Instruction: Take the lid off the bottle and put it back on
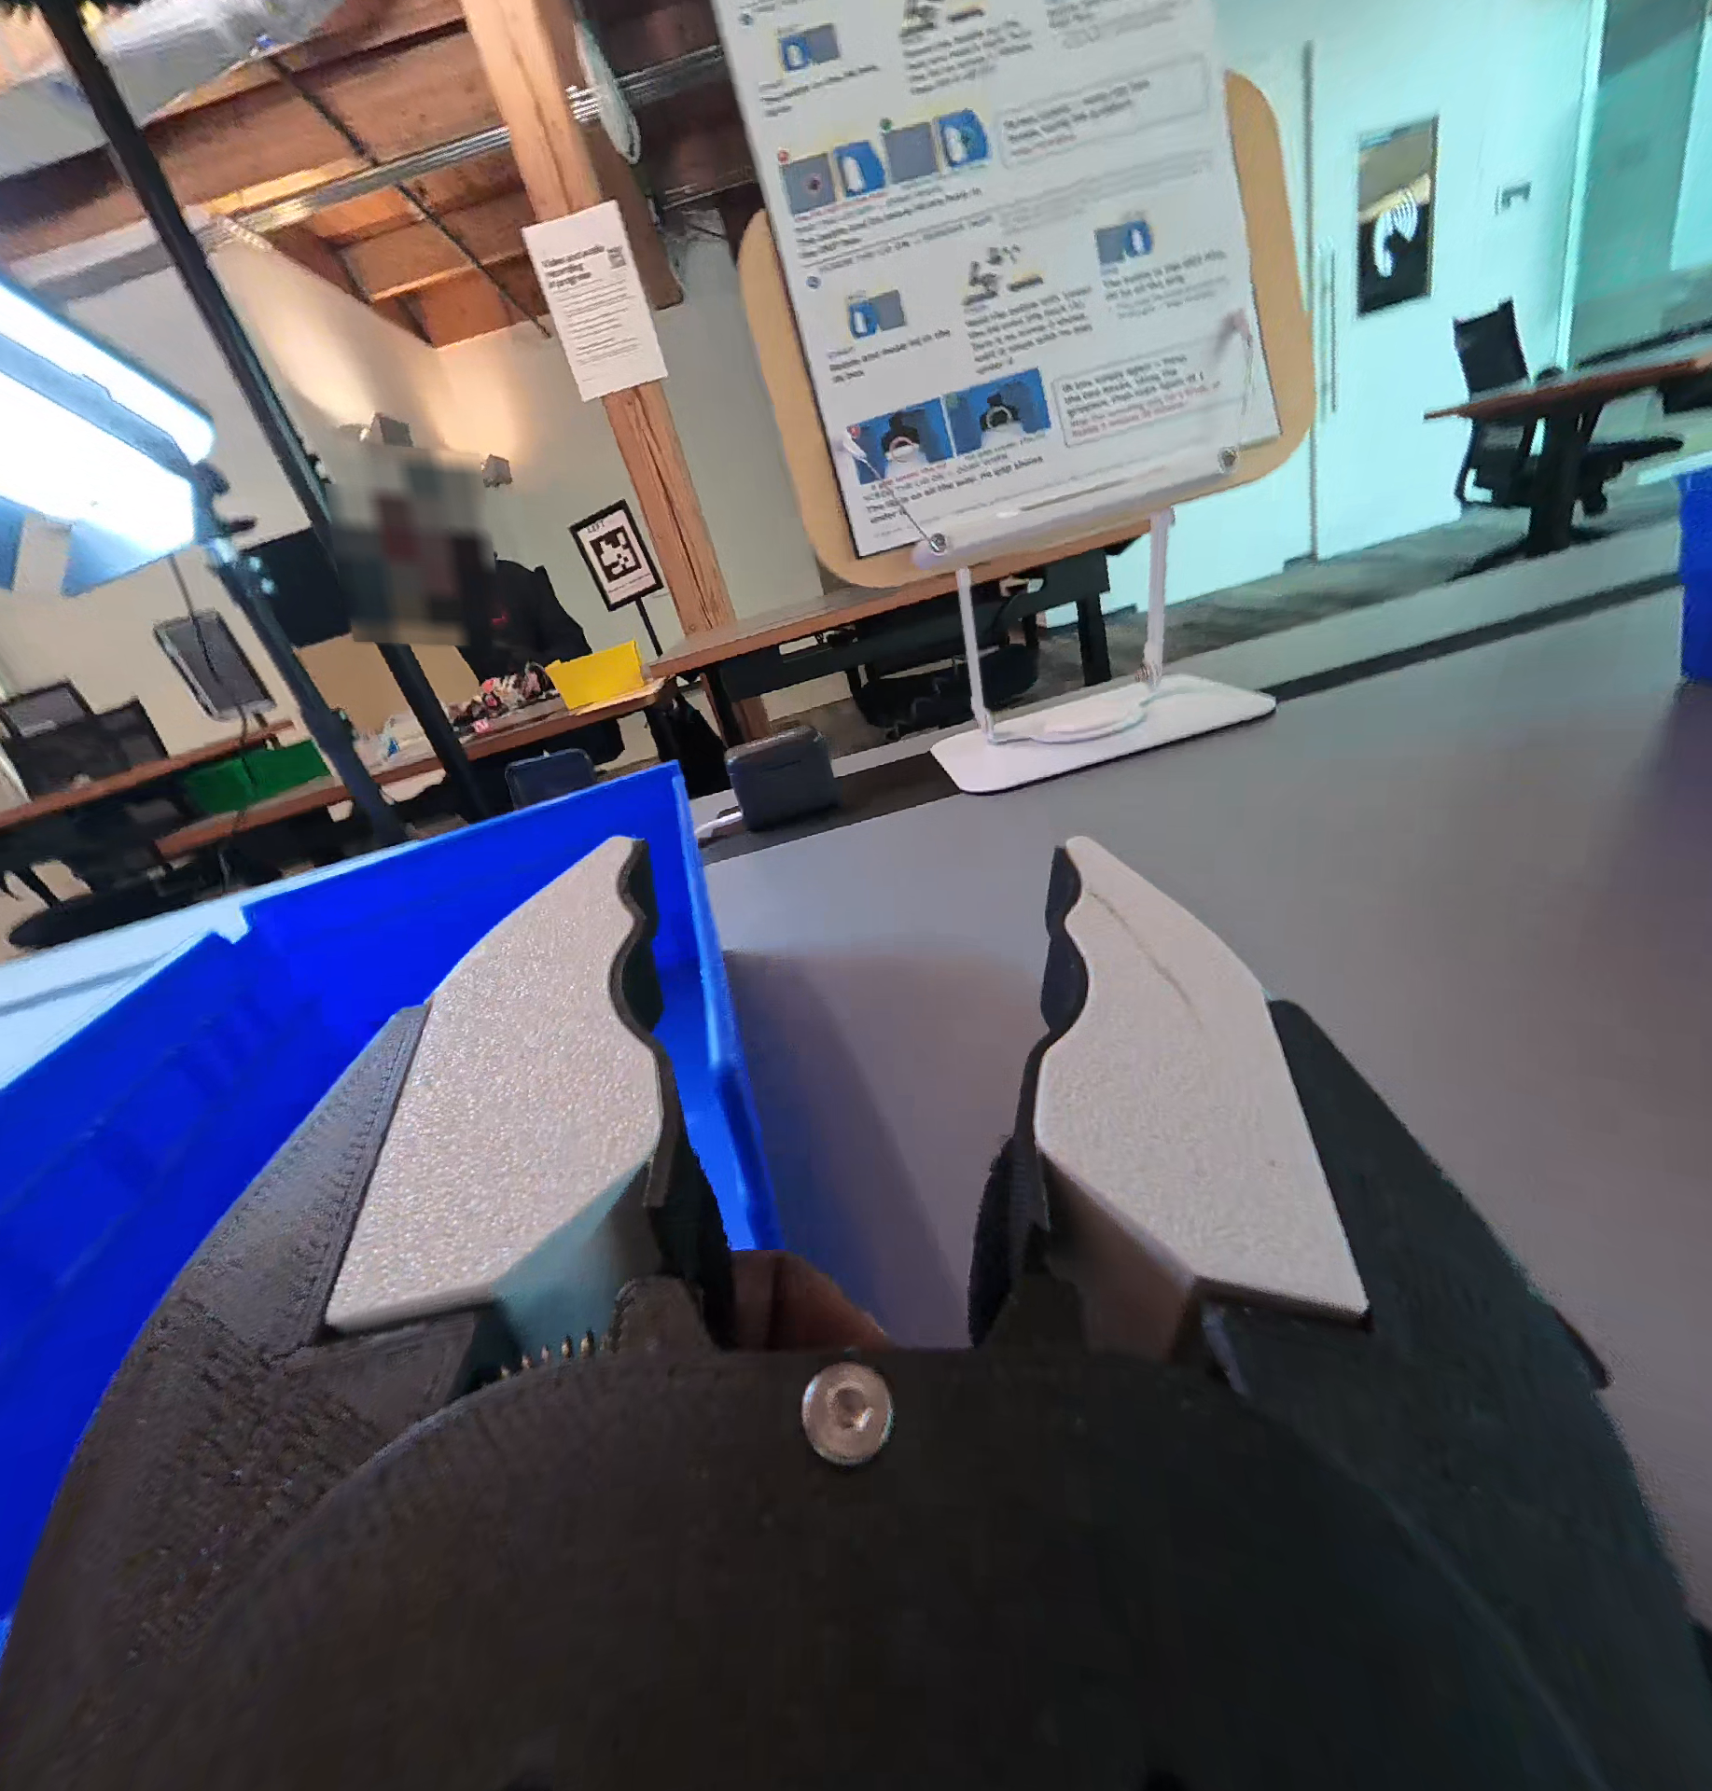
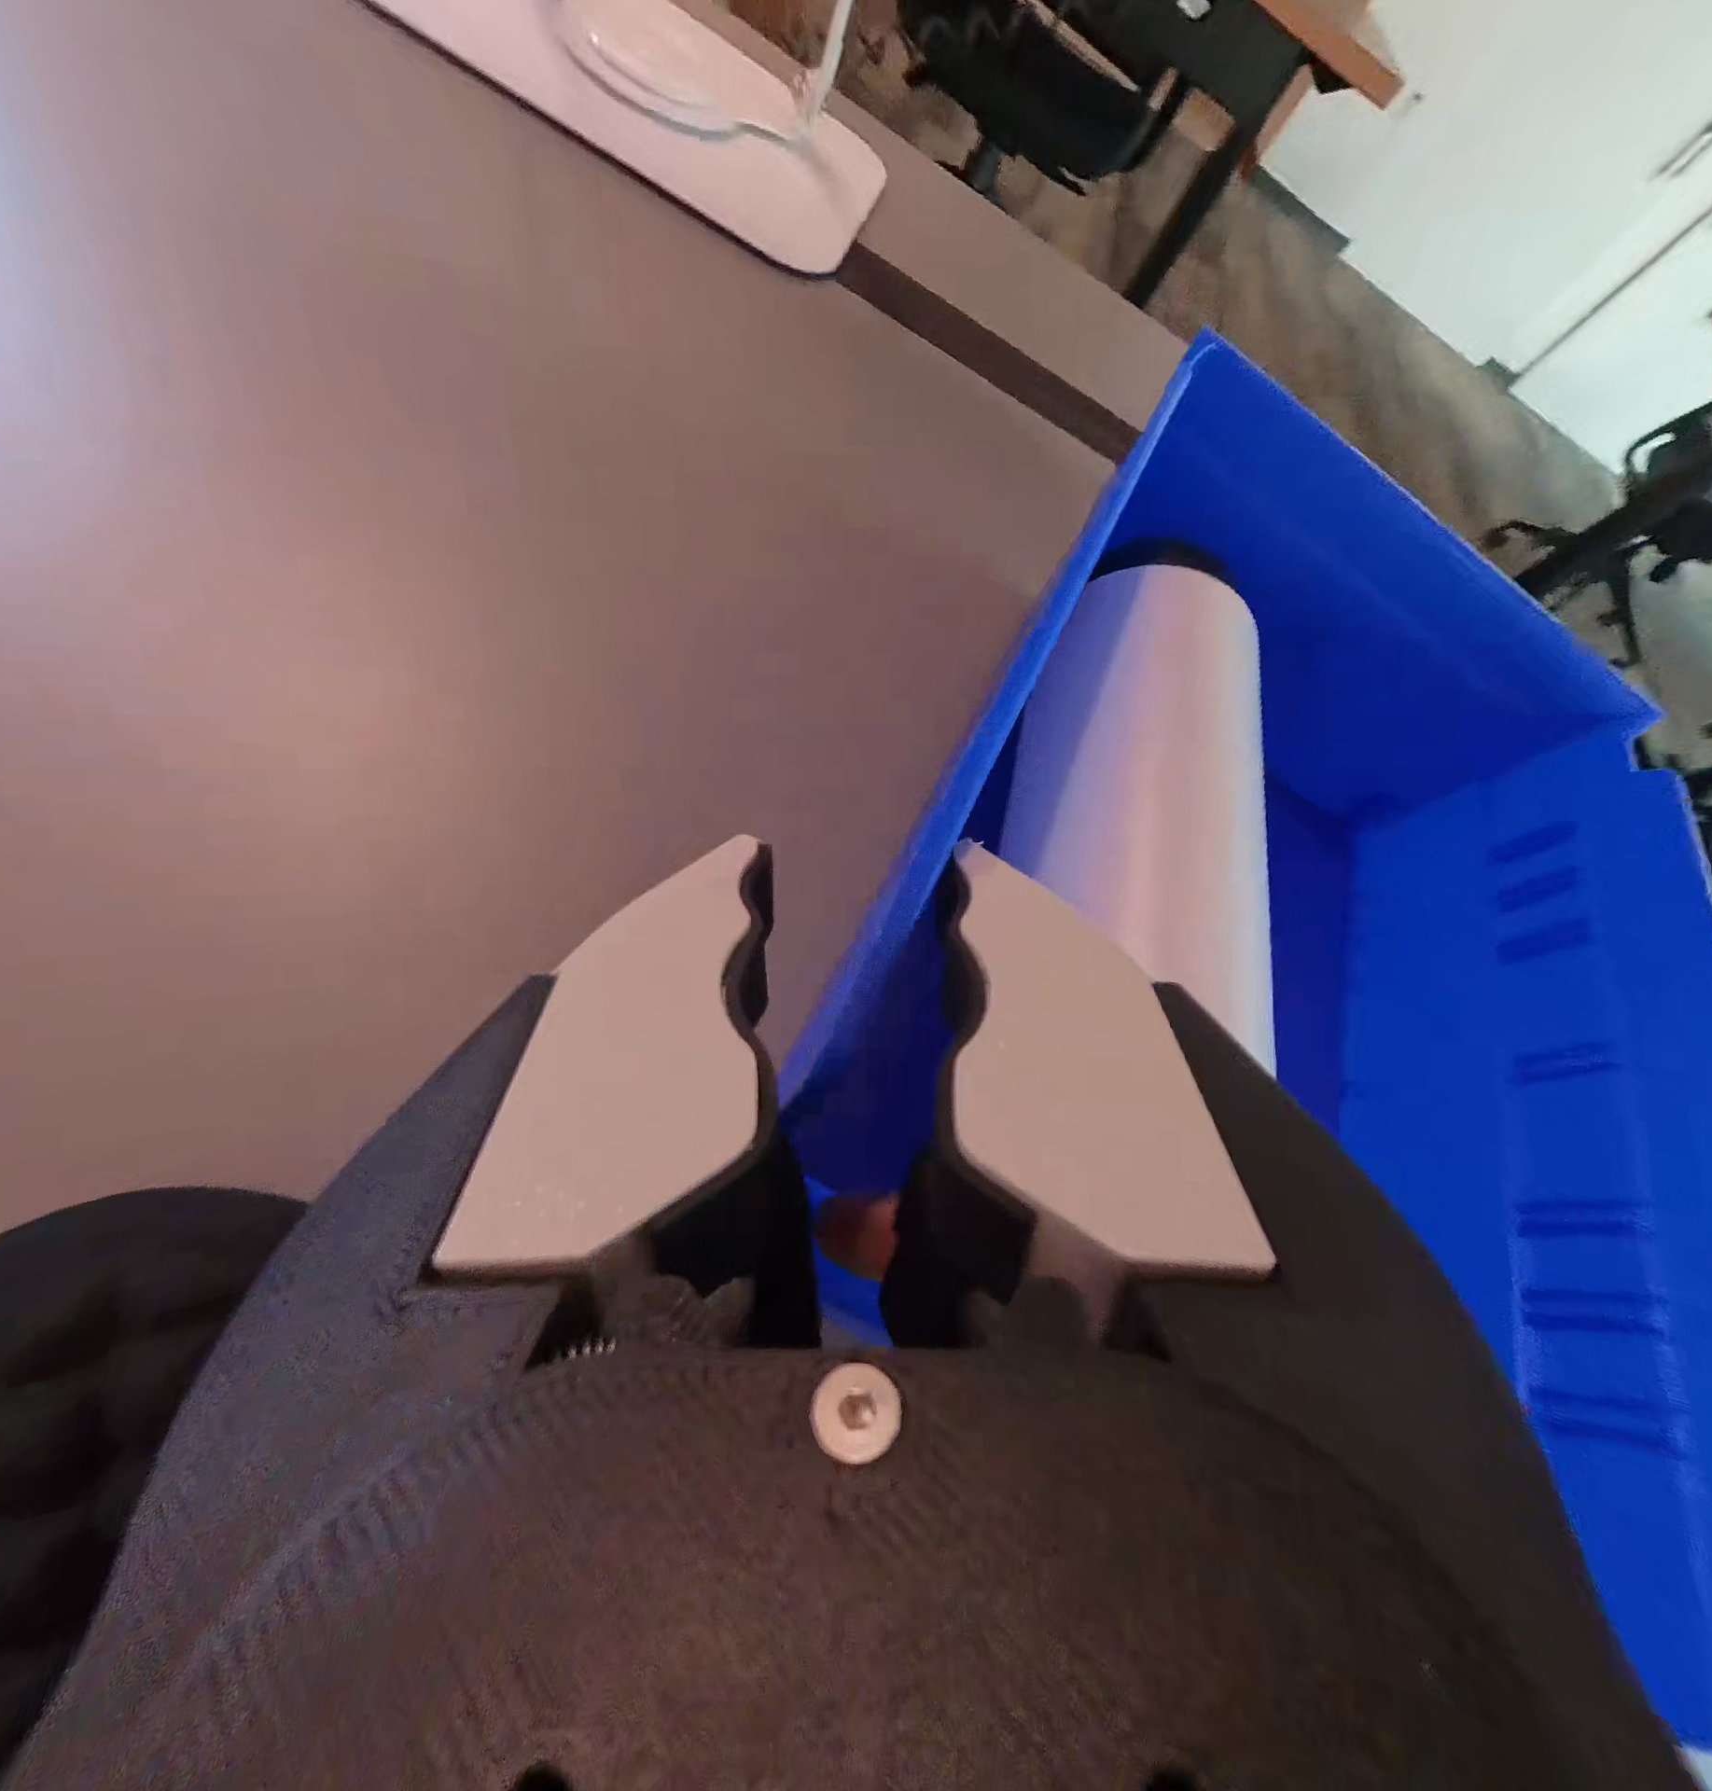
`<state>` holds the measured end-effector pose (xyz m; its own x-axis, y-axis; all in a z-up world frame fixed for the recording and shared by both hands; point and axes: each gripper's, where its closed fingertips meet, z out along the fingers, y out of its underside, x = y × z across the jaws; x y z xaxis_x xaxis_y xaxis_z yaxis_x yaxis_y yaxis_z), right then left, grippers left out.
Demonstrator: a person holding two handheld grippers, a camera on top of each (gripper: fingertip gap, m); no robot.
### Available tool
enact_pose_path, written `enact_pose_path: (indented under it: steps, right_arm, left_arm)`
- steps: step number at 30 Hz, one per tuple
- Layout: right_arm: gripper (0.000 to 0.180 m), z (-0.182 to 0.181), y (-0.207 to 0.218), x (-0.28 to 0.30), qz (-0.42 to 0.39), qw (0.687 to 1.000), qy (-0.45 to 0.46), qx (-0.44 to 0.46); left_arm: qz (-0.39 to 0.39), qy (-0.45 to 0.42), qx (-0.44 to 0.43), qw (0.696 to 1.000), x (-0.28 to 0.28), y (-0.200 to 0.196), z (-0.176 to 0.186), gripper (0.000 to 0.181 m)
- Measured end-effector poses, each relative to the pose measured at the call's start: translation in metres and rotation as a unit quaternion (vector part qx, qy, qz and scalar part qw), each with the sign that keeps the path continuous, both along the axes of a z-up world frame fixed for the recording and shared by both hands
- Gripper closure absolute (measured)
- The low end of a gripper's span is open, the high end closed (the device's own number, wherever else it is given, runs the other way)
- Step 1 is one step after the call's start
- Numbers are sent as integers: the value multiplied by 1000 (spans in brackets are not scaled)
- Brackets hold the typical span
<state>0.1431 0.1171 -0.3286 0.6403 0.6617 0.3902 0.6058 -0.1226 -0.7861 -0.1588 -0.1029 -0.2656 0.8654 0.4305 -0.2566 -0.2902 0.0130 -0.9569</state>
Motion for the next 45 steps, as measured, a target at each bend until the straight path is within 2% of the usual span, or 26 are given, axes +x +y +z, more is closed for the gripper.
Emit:
enact_pose_path:
  steps: [5,11,19,28,32,34,40,43,45]
  right_arm:
    - [146,2,-17,-28,48,998,41,-28]
    - [146,1,-40,-70,89,996,6,-10]
    - [144,1,-88,-151,200,980,-20,7]
    - [139,0,-158,-242,327,944,-22,35]
    - [134,-2,-185,-274,392,916,-16,81]
    - [130,-3,-197,-285,425,899,-8,105]
    - [127,-2,-218,-296,481,871,42,94]
    - [119,12,-225,-293,491,858,83,128]
    - [120,36,-233,-286,489,841,137,185]
  left_arm:
    - [-8,69,-29,997,16,6,-4,106]
    - [-16,52,-4,998,14,3,1,109]
    - [-18,47,13,999,13,-1,5,110]
    - [-19,19,57,998,8,-9,13,113]
    - [-22,-4,89,996,4,-16,18,116]
    - [-25,-15,101,994,3,-18,20,117]
    - [-35,-38,134,990,0,-26,25,117]
    - [-16,-54,174,983,-16,-49,36,117]
    - [43,-24,181,982,-46,-79,44,116]
